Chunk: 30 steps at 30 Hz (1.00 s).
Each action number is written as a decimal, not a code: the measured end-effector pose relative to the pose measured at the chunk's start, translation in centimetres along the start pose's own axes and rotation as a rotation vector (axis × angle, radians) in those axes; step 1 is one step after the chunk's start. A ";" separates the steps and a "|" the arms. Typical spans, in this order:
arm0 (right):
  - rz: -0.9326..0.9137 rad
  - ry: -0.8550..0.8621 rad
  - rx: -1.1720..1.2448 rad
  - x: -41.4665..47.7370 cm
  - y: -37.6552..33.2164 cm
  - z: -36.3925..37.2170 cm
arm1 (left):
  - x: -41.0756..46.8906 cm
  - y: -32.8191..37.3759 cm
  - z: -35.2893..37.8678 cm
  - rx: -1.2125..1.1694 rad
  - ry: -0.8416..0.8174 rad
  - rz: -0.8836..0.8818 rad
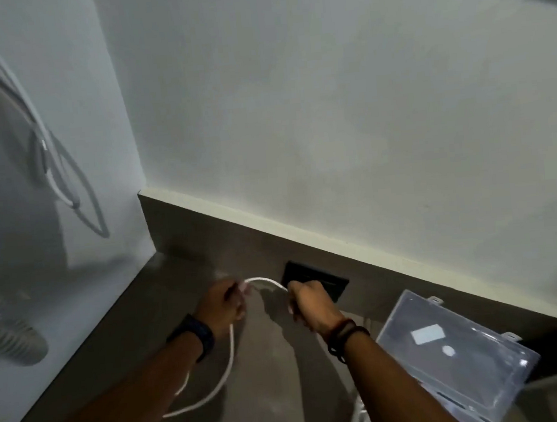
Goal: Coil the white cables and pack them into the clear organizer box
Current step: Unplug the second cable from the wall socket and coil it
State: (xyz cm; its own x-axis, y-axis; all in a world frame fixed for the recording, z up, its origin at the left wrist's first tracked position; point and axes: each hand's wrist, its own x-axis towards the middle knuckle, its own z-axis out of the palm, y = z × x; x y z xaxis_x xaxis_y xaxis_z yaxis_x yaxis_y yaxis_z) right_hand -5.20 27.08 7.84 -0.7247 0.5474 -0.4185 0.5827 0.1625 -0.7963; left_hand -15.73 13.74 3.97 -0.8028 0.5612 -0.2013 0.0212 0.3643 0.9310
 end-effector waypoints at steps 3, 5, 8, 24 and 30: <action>0.015 -0.341 0.045 -5.4 -2.5 -3.1 | -2.1 5.8 -1.0 -0.038 0.071 0.156; -0.047 -0.668 0.290 -9.8 -5.1 -5.0 | -4.7 9.5 -0.7 -0.085 0.086 0.239; -0.335 -0.933 0.738 -16.5 -10.1 -7.4 | -8.9 13.1 1.3 -0.284 0.005 0.212; -0.702 -0.469 0.011 -33.0 -16.0 -13.6 | -18.3 29.1 -3.1 0.090 0.186 0.876; -1.219 0.234 0.875 -36.2 -20.5 -16.2 | -20.4 29.9 -0.8 0.087 -0.053 0.896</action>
State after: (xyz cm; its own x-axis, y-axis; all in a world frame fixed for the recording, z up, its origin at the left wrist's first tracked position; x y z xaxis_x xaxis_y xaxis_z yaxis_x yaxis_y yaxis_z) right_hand 15.05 17.19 46.37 -0.4664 0.5704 0.6761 -0.7667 0.1207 -0.6306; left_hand 0.77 12.58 36.18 -0.4352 0.6942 0.5733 0.6726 -0.1727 0.7196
